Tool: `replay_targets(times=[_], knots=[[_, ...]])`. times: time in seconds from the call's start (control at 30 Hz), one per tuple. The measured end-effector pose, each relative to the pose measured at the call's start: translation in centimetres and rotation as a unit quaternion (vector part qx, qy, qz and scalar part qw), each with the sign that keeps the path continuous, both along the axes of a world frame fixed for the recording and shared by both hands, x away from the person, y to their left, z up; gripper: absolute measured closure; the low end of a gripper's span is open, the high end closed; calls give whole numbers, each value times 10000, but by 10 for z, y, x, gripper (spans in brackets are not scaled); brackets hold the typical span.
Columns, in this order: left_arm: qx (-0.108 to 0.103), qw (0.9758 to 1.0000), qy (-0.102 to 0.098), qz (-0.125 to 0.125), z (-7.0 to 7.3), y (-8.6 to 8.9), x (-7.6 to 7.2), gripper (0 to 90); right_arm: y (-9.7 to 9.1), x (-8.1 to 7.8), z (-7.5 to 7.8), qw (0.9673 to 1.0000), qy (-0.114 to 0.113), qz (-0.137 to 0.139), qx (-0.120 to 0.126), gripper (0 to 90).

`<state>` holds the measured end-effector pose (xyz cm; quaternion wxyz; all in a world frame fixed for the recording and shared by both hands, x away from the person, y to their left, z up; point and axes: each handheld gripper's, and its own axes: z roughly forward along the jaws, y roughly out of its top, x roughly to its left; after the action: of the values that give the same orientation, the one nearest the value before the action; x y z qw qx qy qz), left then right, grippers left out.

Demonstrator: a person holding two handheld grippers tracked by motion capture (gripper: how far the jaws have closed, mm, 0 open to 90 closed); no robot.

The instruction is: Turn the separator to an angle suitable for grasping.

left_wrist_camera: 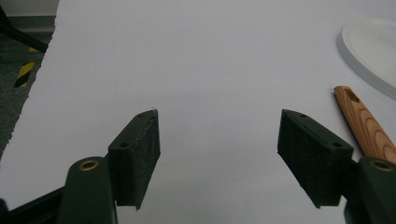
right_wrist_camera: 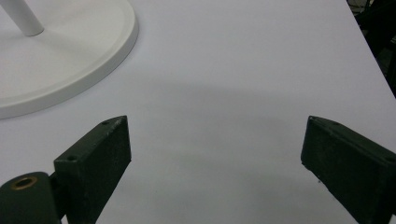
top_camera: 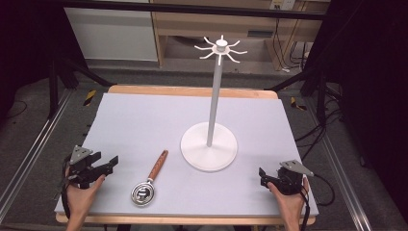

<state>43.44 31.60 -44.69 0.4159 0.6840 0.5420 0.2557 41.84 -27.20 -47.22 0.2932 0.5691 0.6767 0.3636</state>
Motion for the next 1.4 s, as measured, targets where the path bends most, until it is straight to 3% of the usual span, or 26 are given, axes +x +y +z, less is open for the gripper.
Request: replay_targets(times=[0.23, 0.43, 0.5, 0.7, 0.8, 1.13, 1.4], knots=[[-137, 9998, -29, -142, 8, -2, -5, 338, 0, -2, 1, 10000, -12, 36, -29, 100], [-62, 9995, -79, -315, 15, -10, -6, 362, 1, -1, 1, 10000, -34, 55, -64, 99], [72, 9992, -138, -367, 18, -16, -8, 378, 1, 0, 0, 10000, -14, 70, -51, 99], [33, 9986, -165, -505, 22, -25, -11, 379, -1, -1, 2, 10000, -27, 40, -28, 99], [110, 9980, -129, -609, 25, -32, -11, 381, -1, 0, 1, 10000, -23, 55, -40, 99], [-42, 9960, -138, -879, 33, -44, -14, 423, -1, 0, 1, 10000, -12, 75, -58, 104], [101, 9944, -131, -1039, 37, -58, -10, 458, 0, 1, 2, 9999, 6, 127, -61, 104]])
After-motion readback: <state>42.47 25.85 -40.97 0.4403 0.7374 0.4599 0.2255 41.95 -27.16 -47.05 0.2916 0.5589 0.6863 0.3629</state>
